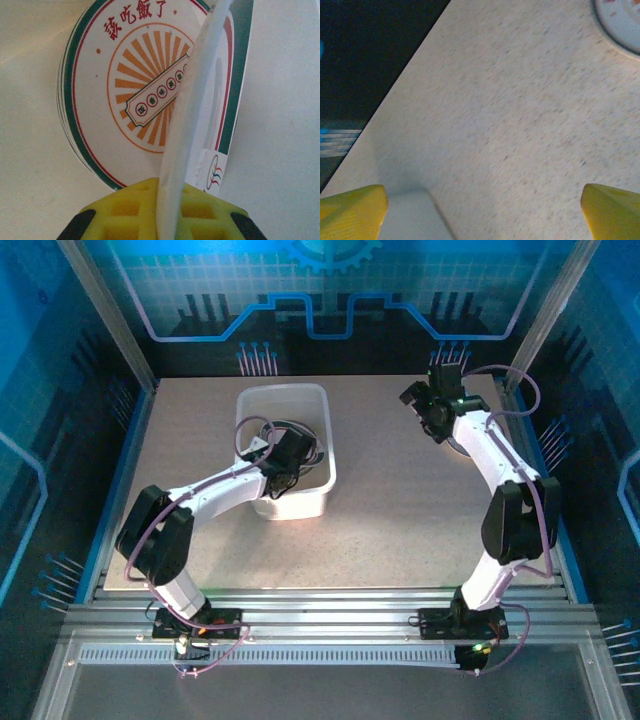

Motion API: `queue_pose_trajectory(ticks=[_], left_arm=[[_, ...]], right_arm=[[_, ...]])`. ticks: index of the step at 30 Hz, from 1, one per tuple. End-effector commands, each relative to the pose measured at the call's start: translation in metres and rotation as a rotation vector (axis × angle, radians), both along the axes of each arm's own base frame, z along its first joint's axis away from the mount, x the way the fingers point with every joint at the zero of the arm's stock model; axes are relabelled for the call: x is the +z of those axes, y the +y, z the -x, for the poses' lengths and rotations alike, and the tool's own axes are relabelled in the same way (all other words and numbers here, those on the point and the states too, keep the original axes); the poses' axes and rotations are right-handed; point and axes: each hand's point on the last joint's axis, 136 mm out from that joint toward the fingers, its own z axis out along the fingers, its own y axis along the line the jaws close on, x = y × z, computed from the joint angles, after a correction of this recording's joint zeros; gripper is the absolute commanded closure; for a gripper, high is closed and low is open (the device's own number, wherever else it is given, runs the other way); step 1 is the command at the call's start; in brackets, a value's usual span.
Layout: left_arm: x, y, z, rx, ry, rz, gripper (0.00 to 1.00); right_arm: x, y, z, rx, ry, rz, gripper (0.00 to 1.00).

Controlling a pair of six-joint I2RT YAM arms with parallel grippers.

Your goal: Place the plates into the plastic bin on the countertop

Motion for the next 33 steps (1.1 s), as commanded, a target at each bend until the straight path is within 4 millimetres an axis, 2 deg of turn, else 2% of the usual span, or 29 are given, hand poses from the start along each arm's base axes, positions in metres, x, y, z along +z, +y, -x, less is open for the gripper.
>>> queue_pose_trajectory(ticks=[1, 3, 5, 10, 12, 14, 15, 19, 23, 30, 33], left_arm=[[0.002, -0.011, -0.006, -0.004, -0.016, 0.079, 0.98], [-0.005, -0.01, -0.004, -0.004, 0.012, 0.095, 0.96], [-0.012, -0.009, -0.002, -0.003, 0.038, 0.106, 0.87], [-0.027, -0.007, -0.001, -0.002, 0.083, 0.151, 0.76], [-0.027, -0.007, -0.002, -0.016, 0.094, 0.149, 0.64], [-0.025, -0.005, -0.001, -0.033, 0.11, 0.146, 0.42], [-0.023, -0.005, 0.001, -0.036, 0.112, 0.143, 0.37], [-0.012, 0.002, 0.003, -0.043, 0.107, 0.127, 0.25], [0.014, 0.009, 0.001, -0.071, 0.069, 0.086, 0.2], [0.055, 0.013, 0.002, -0.174, -0.012, 0.006, 0.08], [0.071, 0.016, 0.004, -0.228, -0.046, -0.044, 0.05]], right_arm=[[-0.003, -0.031, -0.019, -0.147, -0.029, 0.089, 0.0], [-0.012, -0.042, -0.025, -0.199, -0.016, 0.108, 0.0], [-0.019, -0.053, -0.031, -0.242, -0.005, 0.134, 0.0], [-0.041, -0.081, -0.033, -0.349, 0.043, 0.164, 0.0], [-0.048, -0.09, -0.031, -0.38, 0.066, 0.171, 0.0], [-0.05, -0.098, -0.03, -0.4, 0.076, 0.186, 0.0], [-0.051, -0.101, -0.03, -0.408, 0.079, 0.19, 0.0], [-0.061, -0.115, -0.025, -0.455, 0.13, 0.189, 0.0], [-0.069, -0.121, -0.032, -0.467, 0.171, 0.193, 0.0], [-0.096, -0.116, -0.051, -0.425, 0.227, 0.175, 0.0], [-0.093, -0.115, -0.056, -0.409, 0.223, 0.198, 0.01]])
